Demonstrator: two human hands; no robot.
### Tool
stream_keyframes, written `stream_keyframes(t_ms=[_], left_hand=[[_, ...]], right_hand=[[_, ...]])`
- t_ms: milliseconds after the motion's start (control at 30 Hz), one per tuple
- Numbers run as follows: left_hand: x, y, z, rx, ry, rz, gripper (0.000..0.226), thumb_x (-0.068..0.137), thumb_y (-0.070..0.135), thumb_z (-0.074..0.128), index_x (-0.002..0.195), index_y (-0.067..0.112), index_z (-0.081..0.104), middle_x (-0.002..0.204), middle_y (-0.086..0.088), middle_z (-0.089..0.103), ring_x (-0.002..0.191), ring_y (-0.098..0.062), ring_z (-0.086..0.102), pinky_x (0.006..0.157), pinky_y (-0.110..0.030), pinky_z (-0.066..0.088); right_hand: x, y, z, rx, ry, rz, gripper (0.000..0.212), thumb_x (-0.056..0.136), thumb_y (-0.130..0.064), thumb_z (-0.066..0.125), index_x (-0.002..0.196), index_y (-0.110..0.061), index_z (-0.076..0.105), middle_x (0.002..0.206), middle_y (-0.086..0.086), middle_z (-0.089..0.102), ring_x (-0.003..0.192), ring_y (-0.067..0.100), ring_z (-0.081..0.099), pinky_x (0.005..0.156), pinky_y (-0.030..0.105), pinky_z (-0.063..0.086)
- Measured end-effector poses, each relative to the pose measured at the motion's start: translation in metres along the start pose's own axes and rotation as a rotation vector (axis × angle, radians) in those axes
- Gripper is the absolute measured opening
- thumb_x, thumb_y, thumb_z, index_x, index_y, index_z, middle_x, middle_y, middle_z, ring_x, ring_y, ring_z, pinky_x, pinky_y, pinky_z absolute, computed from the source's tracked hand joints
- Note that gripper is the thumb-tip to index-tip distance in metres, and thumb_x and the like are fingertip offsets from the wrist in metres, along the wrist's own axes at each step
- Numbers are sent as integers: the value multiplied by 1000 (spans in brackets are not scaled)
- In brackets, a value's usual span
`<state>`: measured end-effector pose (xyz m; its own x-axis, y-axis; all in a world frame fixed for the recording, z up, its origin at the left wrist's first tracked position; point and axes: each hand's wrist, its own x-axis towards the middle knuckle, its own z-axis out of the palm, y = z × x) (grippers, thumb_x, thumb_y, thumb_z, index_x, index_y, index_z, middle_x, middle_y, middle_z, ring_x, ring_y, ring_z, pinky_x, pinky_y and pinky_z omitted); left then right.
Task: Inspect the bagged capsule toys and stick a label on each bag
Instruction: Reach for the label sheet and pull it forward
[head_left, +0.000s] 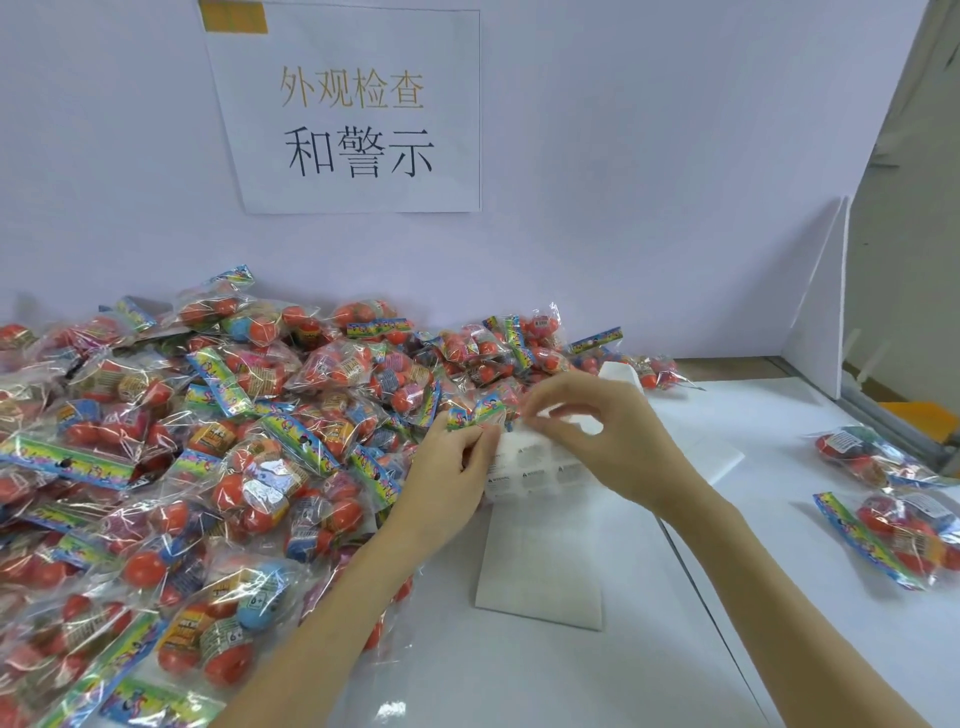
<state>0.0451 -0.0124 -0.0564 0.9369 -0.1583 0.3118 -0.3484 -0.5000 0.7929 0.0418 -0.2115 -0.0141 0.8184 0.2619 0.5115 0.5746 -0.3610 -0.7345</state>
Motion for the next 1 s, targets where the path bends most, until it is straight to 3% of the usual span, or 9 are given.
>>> stream_keyframes(t_ms=[100,167,267,333,433,533,667,800,1000], left_hand=[[-3,6,-1,-134,-19,22,51,110,34,48,79,-5,60,69,-29,58,65,-38,58,121,-42,28],[-4,10,-3,-248,42,62,49,106,40,48,92,-3,68,79,-27,64,71,-36,63,96,-50,52],[-6,17,-9,-413,173,74,24,103,33,57,110,16,73,91,-12,71,77,-29,67,62,-32,56],[-6,16,-12,-451,196,95,22,103,17,64,120,29,69,108,-2,72,91,-30,71,69,-32,60],[-3,14,-13,-514,246,103,63,94,10,75,142,42,48,134,-11,64,108,-32,71,89,-44,59],[-2,11,-16,-685,291,39,80,86,22,85,145,49,39,121,-20,71,100,-32,74,89,-43,61],[0,5,-16,-763,242,25,70,89,30,82,144,50,44,114,-23,73,106,-43,71,100,-62,53],[0,9,-16,-757,161,67,67,92,25,79,146,47,45,125,-16,71,109,-30,72,89,-44,58],[-3,11,-13,-628,137,106,46,94,25,77,133,37,57,96,-11,74,85,-30,73,72,-36,61]], right_hand=[[5,-5,-5,290,198,24,11,98,-14,71,96,-25,72,91,-3,76,84,18,71,83,33,57],[6,-5,-9,369,232,54,10,98,-16,68,95,-25,71,83,0,68,74,21,62,74,32,53],[3,-1,-8,373,172,110,16,102,-5,63,97,-18,71,76,4,59,71,21,56,72,28,51],[2,-1,-5,379,121,161,21,103,0,59,99,-16,73,77,7,56,74,21,55,74,32,52],[1,-4,-4,334,68,169,28,104,1,56,103,-18,77,76,7,55,75,22,54,74,32,53],[0,-8,-3,340,48,169,28,105,-2,57,110,-18,79,78,6,54,75,20,55,76,30,54],[0,-13,-3,462,-34,173,22,101,-8,65,118,-18,75,83,12,54,77,20,63,80,31,57],[0,-15,2,387,-93,129,27,98,-11,68,124,-21,71,83,8,61,78,20,64,75,31,58],[-1,-7,4,205,-116,139,33,99,-13,69,127,-30,65,78,-4,65,76,13,61,69,28,54]])
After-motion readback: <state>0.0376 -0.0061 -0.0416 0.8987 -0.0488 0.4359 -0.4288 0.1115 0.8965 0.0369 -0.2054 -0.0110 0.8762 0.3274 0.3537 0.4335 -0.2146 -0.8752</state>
